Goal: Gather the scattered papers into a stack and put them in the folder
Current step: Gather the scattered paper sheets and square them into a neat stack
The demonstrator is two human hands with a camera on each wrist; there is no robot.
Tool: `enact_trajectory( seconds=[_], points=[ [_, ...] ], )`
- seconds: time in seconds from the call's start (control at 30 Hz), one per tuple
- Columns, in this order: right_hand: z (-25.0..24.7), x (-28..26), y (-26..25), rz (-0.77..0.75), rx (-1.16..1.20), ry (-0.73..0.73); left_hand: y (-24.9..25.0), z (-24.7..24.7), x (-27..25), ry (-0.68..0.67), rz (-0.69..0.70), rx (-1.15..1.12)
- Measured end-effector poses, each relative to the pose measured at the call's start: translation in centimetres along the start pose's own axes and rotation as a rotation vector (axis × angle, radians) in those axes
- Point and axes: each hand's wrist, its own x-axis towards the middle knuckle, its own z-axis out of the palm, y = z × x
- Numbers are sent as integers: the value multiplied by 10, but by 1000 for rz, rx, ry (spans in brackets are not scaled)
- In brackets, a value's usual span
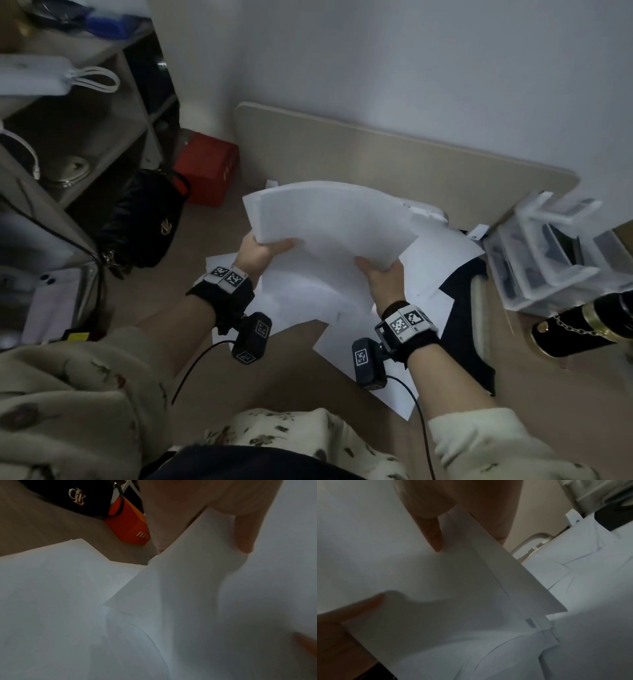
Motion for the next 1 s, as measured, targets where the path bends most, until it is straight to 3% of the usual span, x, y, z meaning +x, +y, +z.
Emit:
enact_trajectory(
  seconds=[0.2, 0.37, 0.5, 0.77, 1.0],
  points=[
    [-1, 15, -15, -95, 112, 34, 24, 5, 3, 1, 103, -88],
    [3, 12, -2, 21, 128, -24, 30, 8, 3, -19, 107, -160],
    [11, 9, 1, 25, 139, -36, 27, 16, 2, -63, 119, -121],
    [14, 13, -34, -237, 248, 64, 54, 33, 3, 198, 313, -92],
    [32, 18, -51, -319, 241, 298, 59, 49, 10, 371, 312, -45]
  ],
)
